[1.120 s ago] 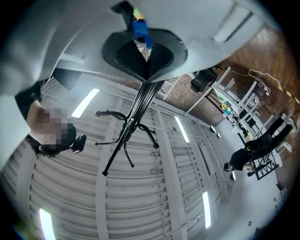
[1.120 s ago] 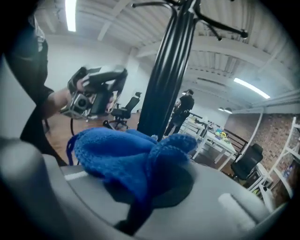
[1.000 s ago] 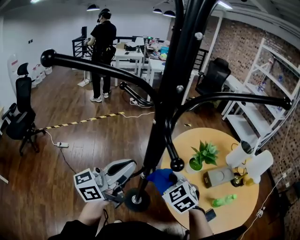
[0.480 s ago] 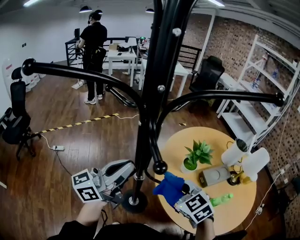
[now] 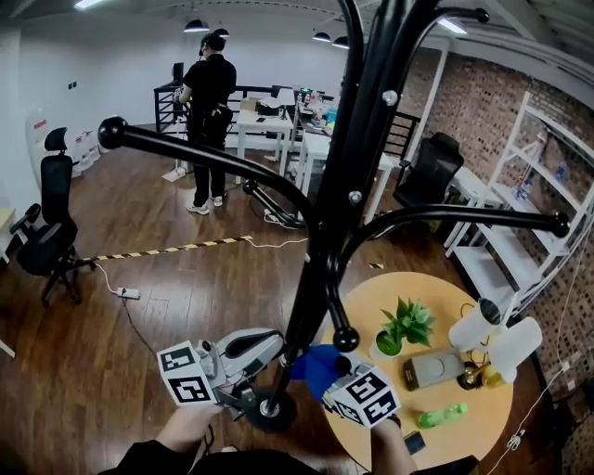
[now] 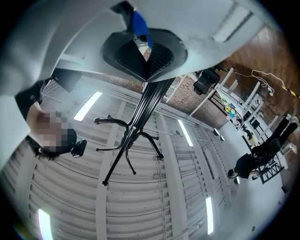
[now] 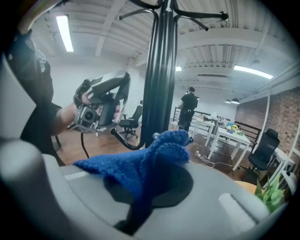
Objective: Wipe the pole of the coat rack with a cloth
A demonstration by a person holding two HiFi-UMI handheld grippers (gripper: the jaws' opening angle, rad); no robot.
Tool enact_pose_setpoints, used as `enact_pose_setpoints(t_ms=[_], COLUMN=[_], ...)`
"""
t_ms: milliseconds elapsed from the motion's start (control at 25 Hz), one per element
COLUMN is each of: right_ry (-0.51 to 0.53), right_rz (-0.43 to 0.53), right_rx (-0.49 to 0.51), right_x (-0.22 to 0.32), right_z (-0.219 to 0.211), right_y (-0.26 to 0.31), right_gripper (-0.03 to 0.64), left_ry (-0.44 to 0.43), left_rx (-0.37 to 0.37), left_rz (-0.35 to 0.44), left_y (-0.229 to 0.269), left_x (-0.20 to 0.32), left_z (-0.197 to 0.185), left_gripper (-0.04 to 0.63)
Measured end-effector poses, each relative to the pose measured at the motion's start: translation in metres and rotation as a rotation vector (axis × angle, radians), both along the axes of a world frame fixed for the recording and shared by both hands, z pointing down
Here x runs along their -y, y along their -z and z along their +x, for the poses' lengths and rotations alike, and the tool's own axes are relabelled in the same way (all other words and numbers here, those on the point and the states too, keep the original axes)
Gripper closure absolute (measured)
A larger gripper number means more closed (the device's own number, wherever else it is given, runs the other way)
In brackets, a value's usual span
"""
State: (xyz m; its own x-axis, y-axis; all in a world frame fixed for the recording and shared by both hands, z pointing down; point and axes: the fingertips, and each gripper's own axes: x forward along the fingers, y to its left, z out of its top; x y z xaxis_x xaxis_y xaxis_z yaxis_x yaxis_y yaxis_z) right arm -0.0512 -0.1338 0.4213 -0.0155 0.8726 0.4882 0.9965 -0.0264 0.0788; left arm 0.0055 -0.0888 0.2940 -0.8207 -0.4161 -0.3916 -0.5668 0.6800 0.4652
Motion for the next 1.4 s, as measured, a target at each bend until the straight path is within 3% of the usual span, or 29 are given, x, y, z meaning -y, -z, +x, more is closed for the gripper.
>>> enact_pose_setpoints(t_ms=[200,400,600,880,1160,1400], right_ry=[-0.073,-0.099,-0.084,-0.057,-0.102,-0.123], right_rz=[-0.188,-0.546,-0.805,-1.027,-1.209,-1.332], right_rx=[-0.050,-0.117,-0.128,-0.103,-0.045,0.119], right_x=[-0.009,-0.006,-0.003,0.015,0.078,0.148], right_z=[-0.005,-0.010,-0.015,-0.015,-0.010,0.006], right_y=[0.050,0.162,0.256,0.352,0.395,0.439], right_gripper=[0.597,0.597,0.597,0.597,0.597,0.597], left_ry=[0.028,0.050,0.050,0.046,0.028,-0.004], left_rx=[0.015,0.028,0.034,0.047,0.071,0.087], left_rz=[-0.016,-0.035,-0.058,-0.090,-0.098,-0.088], left_y=[0.007,0.012,0.018,0.027,0.030,0.031], left_x=[-0.006,-0.010,-0.008,-0.005,-0.009,0.004], left_z=[0.012,0.019,0.022,0.029,0.021,0.008], left_gripper=[0.594,0.594,0.594,0.594,0.594,0.594])
